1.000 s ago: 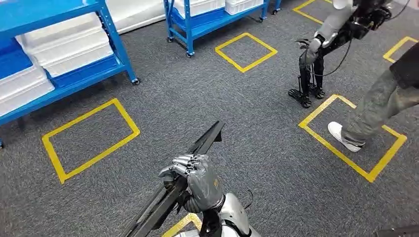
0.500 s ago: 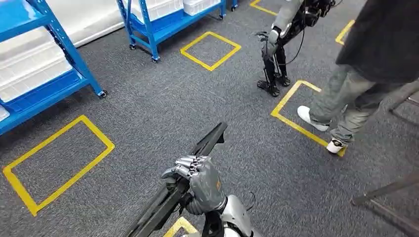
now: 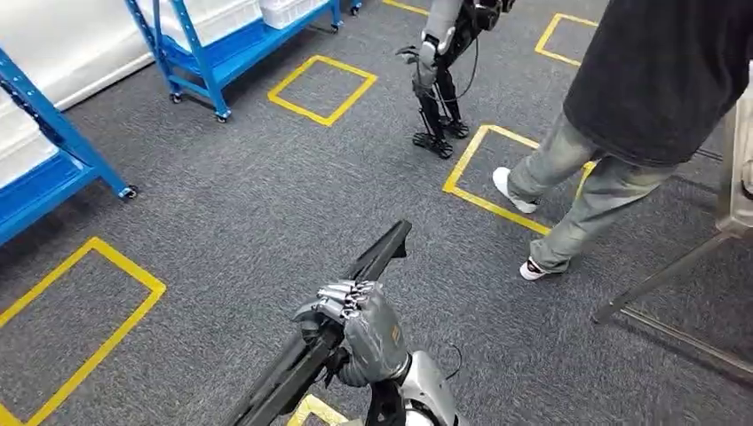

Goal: Take the parts from the cabinet and place them on the table.

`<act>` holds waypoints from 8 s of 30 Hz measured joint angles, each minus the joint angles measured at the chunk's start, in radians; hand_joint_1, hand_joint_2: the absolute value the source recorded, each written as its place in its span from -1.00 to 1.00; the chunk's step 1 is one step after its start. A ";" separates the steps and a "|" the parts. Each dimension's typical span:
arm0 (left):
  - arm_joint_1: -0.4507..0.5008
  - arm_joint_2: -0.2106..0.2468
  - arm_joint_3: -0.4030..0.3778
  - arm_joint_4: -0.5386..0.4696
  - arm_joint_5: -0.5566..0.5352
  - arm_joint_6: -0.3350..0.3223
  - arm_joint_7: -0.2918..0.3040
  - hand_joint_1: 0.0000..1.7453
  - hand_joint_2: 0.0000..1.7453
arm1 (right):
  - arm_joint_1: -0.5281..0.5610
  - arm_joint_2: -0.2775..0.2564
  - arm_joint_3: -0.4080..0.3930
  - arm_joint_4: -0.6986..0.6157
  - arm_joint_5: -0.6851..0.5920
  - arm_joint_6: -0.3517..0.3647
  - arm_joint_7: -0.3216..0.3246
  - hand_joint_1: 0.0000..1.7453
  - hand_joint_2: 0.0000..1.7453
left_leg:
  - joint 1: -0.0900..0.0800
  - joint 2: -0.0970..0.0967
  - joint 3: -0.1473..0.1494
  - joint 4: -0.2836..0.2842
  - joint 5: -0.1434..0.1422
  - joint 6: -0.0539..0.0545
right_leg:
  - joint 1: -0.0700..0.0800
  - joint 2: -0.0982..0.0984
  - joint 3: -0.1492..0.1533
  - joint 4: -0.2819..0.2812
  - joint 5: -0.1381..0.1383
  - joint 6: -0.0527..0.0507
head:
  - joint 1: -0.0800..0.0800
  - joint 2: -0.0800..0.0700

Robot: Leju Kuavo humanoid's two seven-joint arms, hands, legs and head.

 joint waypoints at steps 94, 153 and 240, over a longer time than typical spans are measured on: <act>-0.009 0.005 0.002 0.000 0.002 0.005 0.002 -1.00 1.00 | -0.037 0.022 0.000 -0.019 -0.010 0.002 -0.004 1.00 1.00 | 0.005 -0.072 -0.018 0.060 -0.045 -0.005 | -0.007 0.021 0.002 -0.011 0.017 -0.027 | 0.002 0.000; -0.011 0.077 -0.006 0.000 -0.012 0.008 -0.005 -1.00 1.00 | 0.054 0.008 -0.065 -0.064 -0.032 -0.061 -0.061 1.00 1.00 | 0.005 0.008 0.005 0.012 -0.007 -0.010 | 0.002 0.001 -0.019 0.012 0.012 -0.011 | 0.003 0.000; -0.016 0.056 -0.057 0.000 -0.039 -0.127 -0.072 -1.00 -1.00 | -1.469 -0.760 -0.544 1.181 0.017 1.115 0.528 -1.00 -1.00 | 0.013 -0.107 -0.050 0.023 0.033 0.024 | -0.068 0.036 -0.031 0.024 0.028 0.097 | 0.007 0.000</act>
